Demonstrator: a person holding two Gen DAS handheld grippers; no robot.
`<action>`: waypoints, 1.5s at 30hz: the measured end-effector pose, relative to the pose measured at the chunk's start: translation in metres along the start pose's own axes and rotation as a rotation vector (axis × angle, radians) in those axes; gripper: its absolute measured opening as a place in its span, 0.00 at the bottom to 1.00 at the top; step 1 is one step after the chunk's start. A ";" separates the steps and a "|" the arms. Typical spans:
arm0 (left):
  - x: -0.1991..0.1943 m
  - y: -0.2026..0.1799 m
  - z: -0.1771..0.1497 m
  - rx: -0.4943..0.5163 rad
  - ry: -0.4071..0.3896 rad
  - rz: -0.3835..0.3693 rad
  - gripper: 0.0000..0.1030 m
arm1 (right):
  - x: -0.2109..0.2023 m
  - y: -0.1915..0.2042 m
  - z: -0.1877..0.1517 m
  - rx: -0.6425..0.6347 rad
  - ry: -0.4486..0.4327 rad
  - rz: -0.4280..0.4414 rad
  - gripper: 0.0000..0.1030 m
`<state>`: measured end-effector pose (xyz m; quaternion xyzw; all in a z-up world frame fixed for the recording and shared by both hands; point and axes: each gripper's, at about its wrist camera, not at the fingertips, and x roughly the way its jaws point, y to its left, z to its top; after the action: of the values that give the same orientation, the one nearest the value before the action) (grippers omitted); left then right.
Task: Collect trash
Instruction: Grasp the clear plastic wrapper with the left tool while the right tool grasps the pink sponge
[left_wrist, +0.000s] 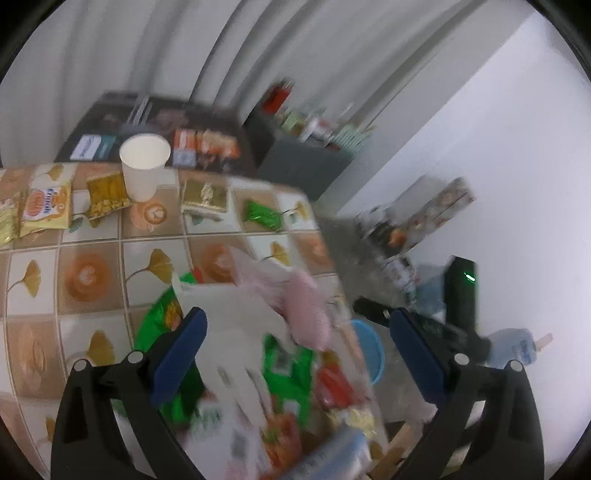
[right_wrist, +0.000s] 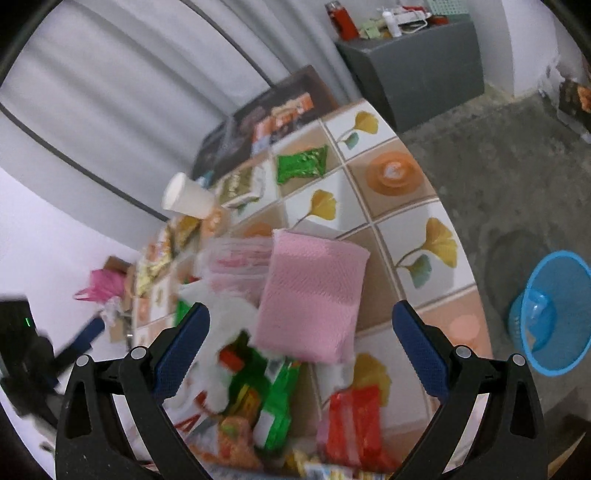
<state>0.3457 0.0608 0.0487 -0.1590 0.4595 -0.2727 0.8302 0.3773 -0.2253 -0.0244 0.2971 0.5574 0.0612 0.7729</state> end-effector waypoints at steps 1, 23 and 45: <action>0.014 0.004 0.008 0.000 0.027 0.017 0.90 | 0.008 0.000 0.001 0.004 0.013 -0.004 0.92; 0.138 0.045 0.053 -0.046 0.270 0.159 0.56 | 0.064 -0.007 0.007 0.037 0.088 -0.055 0.92; 0.113 0.008 0.052 0.058 0.191 0.134 0.12 | 0.045 -0.025 0.011 0.132 0.105 0.101 0.75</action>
<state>0.4412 0.0007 -0.0045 -0.0770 0.5381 -0.2436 0.8033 0.3978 -0.2304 -0.0721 0.3712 0.5844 0.0787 0.7173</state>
